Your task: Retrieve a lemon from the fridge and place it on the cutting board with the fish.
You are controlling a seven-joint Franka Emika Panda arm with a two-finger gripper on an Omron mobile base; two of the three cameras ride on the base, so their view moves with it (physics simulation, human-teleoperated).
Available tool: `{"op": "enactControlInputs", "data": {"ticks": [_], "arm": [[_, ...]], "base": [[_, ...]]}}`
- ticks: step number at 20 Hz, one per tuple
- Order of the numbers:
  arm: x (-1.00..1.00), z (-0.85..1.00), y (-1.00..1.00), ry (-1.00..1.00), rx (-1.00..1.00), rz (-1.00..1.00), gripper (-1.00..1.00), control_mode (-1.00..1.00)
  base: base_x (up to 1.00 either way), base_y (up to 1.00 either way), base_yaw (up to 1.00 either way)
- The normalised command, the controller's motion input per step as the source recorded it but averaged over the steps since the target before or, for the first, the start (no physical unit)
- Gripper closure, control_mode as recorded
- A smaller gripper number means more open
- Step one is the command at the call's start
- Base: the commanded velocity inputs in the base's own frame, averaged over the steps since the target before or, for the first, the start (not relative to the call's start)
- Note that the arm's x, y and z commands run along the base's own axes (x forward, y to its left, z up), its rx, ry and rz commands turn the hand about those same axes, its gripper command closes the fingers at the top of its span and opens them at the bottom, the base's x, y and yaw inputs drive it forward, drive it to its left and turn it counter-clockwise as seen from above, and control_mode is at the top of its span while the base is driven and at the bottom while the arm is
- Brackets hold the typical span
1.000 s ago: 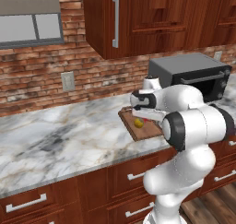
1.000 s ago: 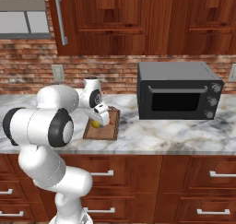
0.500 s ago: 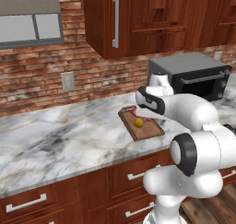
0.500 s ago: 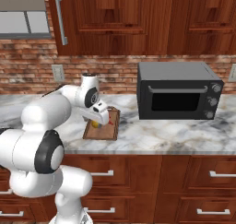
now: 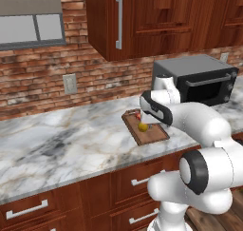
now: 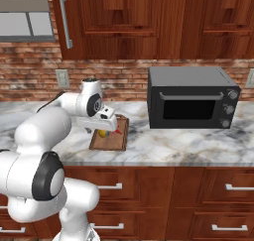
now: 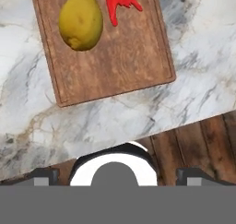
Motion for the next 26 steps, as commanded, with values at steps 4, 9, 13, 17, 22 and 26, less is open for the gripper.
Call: {"op": "enactControlInputs", "data": {"ticks": [4,9,13,17,22,26], "arm": [[0.0,0.14,0.01,0.01,-0.01,0.29,-1.0,-1.0],[0.0,0.07,0.04,0.0,0.0,0.23,-1.0,-1.0],[-0.2,0.0,0.1,0.0,0.0,0.1,-1.0,-1.0],[-0.54,0.08,0.14,0.0,0.0,0.0,-1.0,-1.0],[-0.55,0.16,0.04,0.0,0.0,-0.09,-1.0,-1.0],[-0.34,0.28,0.0,0.02,0.0,-0.16,-1.0,-1.0]], "base": [[0.0,0.0,0.0],[0.0,0.0,0.0],[0.0,0.0,0.0],[0.0,0.0,0.0],[0.0,0.0,0.0],[0.0,0.0,0.0]]}}
